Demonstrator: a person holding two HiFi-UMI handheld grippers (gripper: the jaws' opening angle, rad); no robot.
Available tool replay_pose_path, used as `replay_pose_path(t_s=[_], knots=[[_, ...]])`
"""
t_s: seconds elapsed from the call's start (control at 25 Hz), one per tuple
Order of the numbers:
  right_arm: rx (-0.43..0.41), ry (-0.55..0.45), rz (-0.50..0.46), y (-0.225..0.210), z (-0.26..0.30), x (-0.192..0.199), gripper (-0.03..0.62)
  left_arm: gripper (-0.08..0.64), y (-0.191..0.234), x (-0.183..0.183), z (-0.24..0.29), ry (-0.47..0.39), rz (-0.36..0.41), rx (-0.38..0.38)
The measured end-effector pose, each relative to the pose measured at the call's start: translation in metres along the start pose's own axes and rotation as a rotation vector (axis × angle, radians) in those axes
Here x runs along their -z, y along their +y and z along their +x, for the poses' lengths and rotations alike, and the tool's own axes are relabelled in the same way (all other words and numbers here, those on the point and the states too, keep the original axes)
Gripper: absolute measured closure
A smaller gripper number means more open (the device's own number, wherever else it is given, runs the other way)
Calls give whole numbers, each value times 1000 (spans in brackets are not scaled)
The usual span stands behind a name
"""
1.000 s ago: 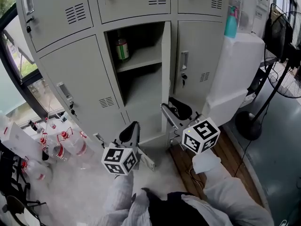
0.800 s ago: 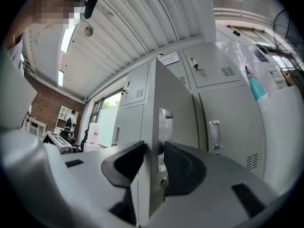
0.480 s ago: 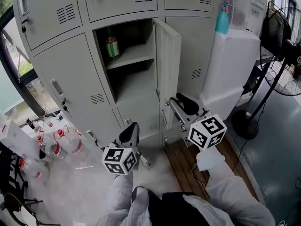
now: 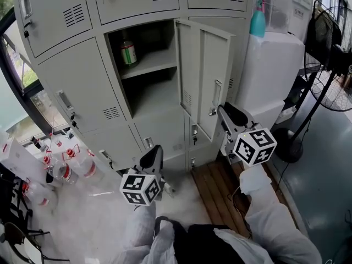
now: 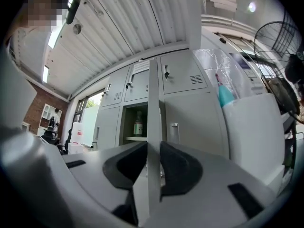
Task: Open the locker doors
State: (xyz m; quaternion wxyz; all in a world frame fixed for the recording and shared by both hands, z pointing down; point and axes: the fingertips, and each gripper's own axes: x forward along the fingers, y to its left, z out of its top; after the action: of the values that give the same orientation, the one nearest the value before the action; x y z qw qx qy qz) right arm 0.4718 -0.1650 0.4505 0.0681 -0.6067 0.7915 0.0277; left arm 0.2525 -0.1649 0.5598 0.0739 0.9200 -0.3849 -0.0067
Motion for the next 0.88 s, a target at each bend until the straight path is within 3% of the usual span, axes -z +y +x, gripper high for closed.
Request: replay_pose_path(t_s=[0.44, 0.88], knots=[[102, 13, -45, -50, -2, 0, 509, 548, 14, 4, -15, 1, -5, -61], [105, 16, -41, -56, 0, 2, 515, 548, 15, 4, -16, -3, -10, -73]])
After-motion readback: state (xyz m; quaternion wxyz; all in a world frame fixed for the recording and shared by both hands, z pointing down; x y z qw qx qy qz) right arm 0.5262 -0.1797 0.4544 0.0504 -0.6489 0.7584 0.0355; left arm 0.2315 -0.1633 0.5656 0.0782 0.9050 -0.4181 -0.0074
